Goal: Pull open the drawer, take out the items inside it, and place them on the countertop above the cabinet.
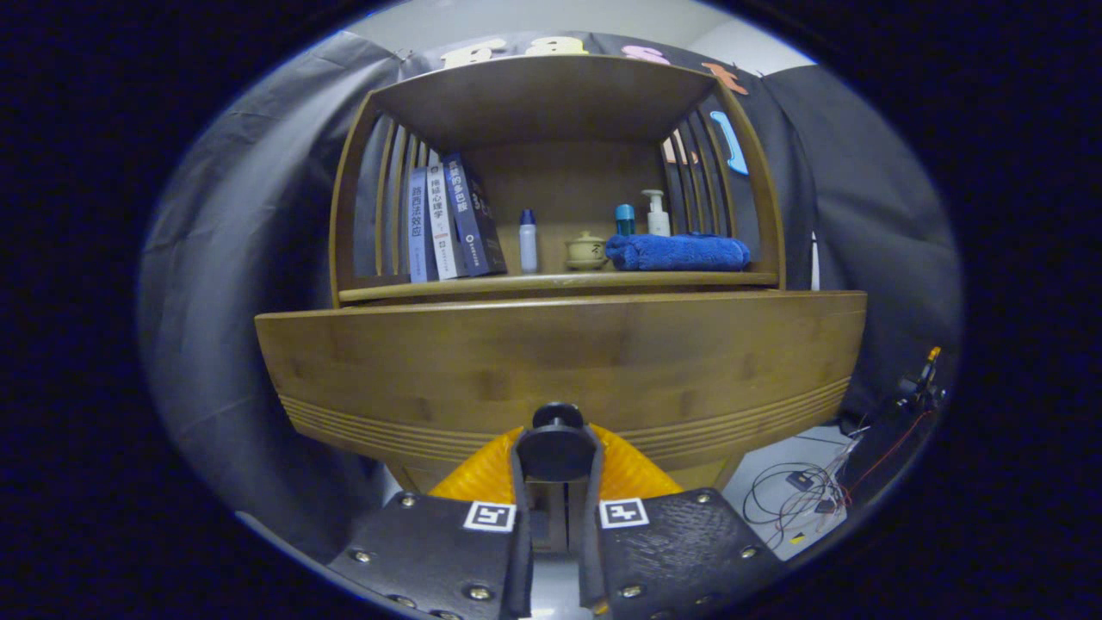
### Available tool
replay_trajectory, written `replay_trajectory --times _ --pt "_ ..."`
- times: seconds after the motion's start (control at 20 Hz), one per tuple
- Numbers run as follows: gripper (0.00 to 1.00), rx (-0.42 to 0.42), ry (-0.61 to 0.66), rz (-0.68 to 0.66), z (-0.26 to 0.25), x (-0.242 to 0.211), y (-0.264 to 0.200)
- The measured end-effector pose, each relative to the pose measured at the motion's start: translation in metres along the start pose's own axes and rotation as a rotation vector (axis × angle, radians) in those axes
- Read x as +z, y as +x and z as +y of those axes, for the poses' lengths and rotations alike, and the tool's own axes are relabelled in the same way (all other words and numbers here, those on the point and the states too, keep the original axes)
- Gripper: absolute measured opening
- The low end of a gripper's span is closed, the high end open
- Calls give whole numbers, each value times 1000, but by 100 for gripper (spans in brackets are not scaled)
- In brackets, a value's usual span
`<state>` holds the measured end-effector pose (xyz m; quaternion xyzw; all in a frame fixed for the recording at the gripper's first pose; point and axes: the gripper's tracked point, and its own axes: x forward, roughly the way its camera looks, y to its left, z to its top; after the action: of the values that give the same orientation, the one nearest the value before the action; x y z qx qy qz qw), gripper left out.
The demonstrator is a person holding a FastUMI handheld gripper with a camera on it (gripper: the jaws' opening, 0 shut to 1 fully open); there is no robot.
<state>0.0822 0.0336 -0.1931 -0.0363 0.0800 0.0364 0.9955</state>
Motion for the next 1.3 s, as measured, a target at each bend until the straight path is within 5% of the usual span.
replay_trajectory --times 1.3 --pt "21 0 -30 58 1 -41 -107"
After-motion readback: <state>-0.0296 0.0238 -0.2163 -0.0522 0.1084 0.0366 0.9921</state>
